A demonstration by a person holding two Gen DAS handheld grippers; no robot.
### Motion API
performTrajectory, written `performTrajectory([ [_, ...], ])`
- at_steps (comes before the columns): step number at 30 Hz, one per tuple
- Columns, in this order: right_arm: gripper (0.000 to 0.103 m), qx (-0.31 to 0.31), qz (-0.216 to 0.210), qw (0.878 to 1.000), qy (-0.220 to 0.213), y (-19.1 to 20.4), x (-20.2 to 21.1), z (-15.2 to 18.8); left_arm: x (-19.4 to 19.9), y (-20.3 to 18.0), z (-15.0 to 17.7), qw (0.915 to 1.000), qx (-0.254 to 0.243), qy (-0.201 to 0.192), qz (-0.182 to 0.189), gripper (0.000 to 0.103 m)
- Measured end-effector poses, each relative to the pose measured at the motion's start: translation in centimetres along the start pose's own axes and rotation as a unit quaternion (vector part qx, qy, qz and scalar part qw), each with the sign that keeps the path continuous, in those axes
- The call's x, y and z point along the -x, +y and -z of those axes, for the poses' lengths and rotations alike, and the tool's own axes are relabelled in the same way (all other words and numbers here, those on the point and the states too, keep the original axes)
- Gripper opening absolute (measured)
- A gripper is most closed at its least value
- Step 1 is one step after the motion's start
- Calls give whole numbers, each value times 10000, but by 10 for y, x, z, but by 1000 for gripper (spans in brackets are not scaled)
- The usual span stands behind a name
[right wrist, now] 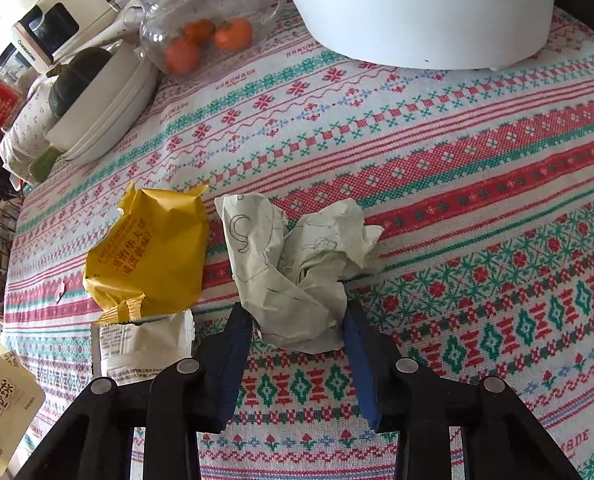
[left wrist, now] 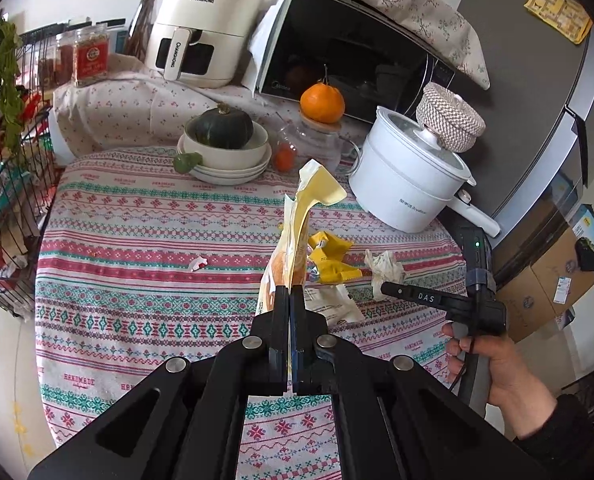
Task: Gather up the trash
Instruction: 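Grasp the yellow snack wrapper with the left tool while the right tool grasps the crumpled paper, then lift the yellow-white snack bag and crumpled paper and carry both over the white bin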
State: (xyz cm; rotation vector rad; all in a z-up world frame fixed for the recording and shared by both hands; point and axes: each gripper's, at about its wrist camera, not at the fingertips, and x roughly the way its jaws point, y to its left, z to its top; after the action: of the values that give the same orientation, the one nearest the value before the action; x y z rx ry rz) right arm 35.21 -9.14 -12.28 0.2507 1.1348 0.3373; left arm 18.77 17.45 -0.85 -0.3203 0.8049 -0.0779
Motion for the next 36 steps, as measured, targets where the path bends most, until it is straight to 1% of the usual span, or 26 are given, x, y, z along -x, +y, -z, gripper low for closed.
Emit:
performTrajectory([
  [3,32,99,38,9999,-31,0,11,5,2,-5,0,10000,-27,-21,59,0],
  [8,32,224,92,9997,-72,-4,44,18,3,-22,4,9997,-161,-11,199,0],
  [14,32,469,205,9986,-110,-20,105,40,11,-53,11,9985,-379,-81,397,0],
  [19,32,416,142,9986,-308,-44,158,66,20,-86,20,9956,-723,-152,567,0],
  [21,32,419,185,9981,-411,-54,176,79,21,-98,26,9941,-857,-145,645,0],
  [24,32,431,341,9970,-550,-70,198,97,21,-118,37,9912,-1079,-80,764,0],
  [27,32,306,506,9964,-606,-87,216,113,20,-138,51,9874,-1313,-3,880,0],
  [31,32,117,614,9959,-657,-105,236,137,17,-166,74,9802,-1705,141,1001,0],
  [36,32,-240,705,9962,-460,-132,242,167,14,-202,103,9688,-2132,362,1215,0],
])
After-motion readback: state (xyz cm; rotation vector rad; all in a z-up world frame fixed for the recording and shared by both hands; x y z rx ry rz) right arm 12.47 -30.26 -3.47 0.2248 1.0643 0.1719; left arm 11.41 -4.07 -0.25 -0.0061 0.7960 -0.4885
